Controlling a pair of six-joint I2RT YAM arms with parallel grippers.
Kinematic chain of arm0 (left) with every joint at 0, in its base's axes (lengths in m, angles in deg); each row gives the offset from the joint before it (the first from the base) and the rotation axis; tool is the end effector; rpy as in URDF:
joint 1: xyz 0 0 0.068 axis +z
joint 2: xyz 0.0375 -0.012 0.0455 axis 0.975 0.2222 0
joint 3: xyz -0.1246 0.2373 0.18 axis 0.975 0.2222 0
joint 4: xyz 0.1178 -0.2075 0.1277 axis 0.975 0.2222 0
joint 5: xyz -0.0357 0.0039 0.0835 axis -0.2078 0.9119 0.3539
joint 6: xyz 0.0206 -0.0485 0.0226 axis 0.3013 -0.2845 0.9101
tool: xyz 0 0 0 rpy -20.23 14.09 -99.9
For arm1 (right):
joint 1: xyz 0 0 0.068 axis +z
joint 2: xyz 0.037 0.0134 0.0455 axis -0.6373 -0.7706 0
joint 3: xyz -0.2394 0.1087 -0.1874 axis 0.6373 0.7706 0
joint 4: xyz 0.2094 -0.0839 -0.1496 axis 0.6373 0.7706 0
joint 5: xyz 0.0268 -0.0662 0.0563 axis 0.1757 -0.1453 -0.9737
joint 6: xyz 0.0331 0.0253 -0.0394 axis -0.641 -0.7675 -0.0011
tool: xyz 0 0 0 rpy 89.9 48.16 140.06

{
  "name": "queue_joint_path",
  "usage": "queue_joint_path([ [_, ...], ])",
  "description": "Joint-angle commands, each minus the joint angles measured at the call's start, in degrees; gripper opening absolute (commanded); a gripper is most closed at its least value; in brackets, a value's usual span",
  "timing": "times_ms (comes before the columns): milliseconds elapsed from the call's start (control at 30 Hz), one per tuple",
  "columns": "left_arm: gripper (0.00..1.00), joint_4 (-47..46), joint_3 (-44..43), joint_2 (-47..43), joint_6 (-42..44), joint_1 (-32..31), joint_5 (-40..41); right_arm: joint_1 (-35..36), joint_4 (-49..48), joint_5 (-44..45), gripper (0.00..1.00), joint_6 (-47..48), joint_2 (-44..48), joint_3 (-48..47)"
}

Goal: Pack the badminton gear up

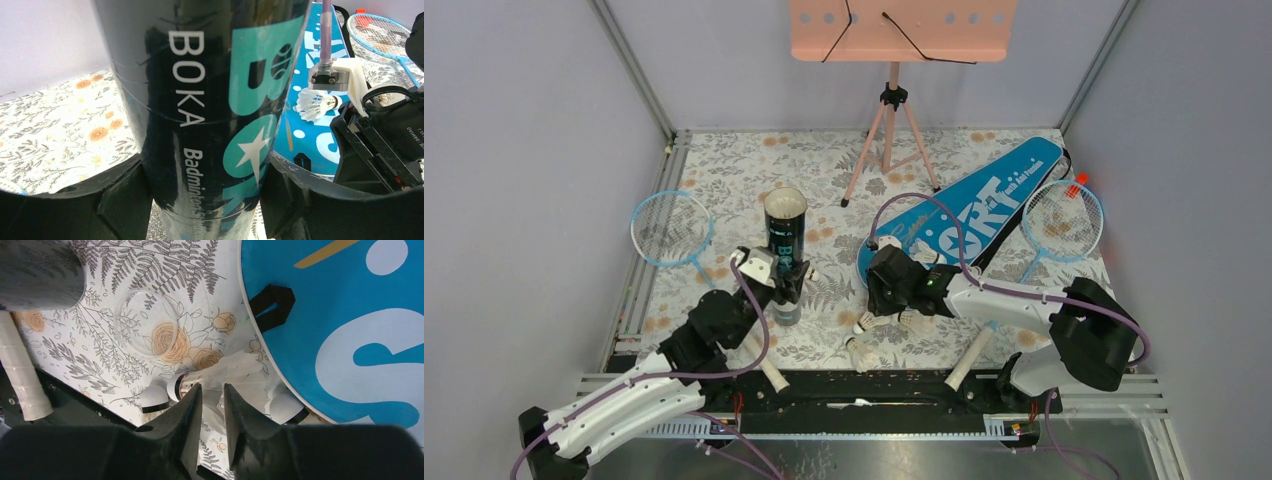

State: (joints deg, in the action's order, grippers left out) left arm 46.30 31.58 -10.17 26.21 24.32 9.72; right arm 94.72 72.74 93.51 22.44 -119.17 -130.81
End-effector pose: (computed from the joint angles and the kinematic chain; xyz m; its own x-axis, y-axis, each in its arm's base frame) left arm 0.0753 -0.0732 0.2835 0.0473 0.0320 -0.9984 0.4949 0.8674 0.0512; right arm 0.1722 0.2424 0.2382 -0.7847 -0.1864 -0.5911 -0.4400 0.8392 0.3195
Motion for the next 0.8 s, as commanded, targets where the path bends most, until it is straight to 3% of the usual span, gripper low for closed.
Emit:
queue_joint_path([
  [0,0.14,-2.6,-2.7,0.8,0.4,-0.1,1.3,-0.3,-0.7,0.8,0.23,-0.1,1.7,-1.4],
  [200,0.10,-2.9,-2.6,0.6,0.5,0.0,1.0,-0.3,0.4,1.0,0.00,3.0,8.2,-1.8],
  [433,0.12,-2.6,-2.7,2.0,3.8,-0.1,-7.3,-0.3,10.9,6.5,0.00,11.0,20.6,-7.9],
  [667,0.07,4.8,-8.4,9.6,10.2,0.0,-26.2,-0.3,19.4,18.6,0.00,16.9,36.9,-13.3],
  [767,0.09,6.0,-9.6,12.2,12.3,0.0,-29.7,-0.3,21.0,19.1,0.00,19.5,41.6,-16.9],
])
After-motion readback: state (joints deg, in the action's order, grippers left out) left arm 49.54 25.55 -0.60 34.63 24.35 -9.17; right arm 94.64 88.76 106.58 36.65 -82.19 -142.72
